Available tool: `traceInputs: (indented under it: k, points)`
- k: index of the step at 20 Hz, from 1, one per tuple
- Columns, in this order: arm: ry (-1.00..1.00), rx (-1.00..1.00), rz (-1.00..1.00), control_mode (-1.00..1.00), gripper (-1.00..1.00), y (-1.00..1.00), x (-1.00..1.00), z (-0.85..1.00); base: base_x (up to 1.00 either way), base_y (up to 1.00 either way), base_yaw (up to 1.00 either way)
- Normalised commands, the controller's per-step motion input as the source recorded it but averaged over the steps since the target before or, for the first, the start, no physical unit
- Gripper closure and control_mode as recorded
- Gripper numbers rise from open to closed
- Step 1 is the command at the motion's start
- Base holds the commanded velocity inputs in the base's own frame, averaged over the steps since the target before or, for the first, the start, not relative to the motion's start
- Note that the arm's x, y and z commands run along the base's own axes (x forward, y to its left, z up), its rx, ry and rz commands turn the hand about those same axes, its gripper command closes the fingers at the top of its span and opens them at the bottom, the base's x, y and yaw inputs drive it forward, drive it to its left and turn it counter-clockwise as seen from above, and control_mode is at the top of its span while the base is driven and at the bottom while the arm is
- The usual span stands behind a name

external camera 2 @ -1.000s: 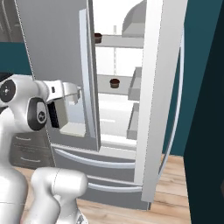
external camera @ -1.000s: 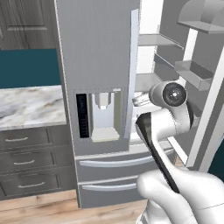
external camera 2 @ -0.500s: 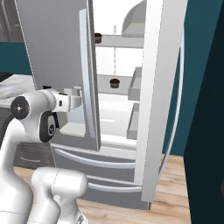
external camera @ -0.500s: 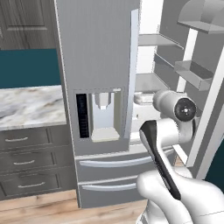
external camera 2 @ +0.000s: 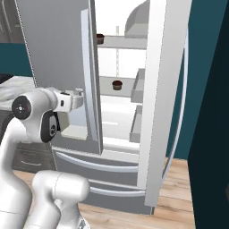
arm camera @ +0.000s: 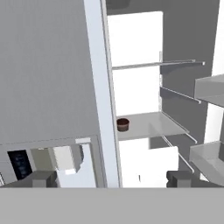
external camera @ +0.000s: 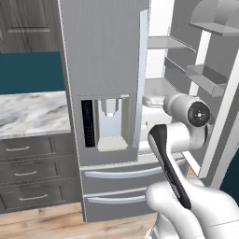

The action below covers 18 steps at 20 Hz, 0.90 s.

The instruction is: Take the cupcakes from the fridge and place them on the empty tray on the dining counter.

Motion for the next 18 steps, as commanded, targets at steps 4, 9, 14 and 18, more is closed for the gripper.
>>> traceInputs:
  k: [4,9,14,18]
  points:
    - [0.05,-0.04,0.0,-1.0,-1.0,0.0,0.29,0.16,0.0,0.0,0.0]
    - [0.11,-0.02,0.02,-1.0,-1.0,0.0,0.53,0.08,0.0,0.0,0.0]
    - [0.15,0.0,0.08,-1.0,-1.0,0.06,0.57,0.0,0.0,0.0,0.0]
    - [0.06,0.0,0.09,-1.0,-1.0,0.05,0.58,-0.01,0.0,0.0,0.0]
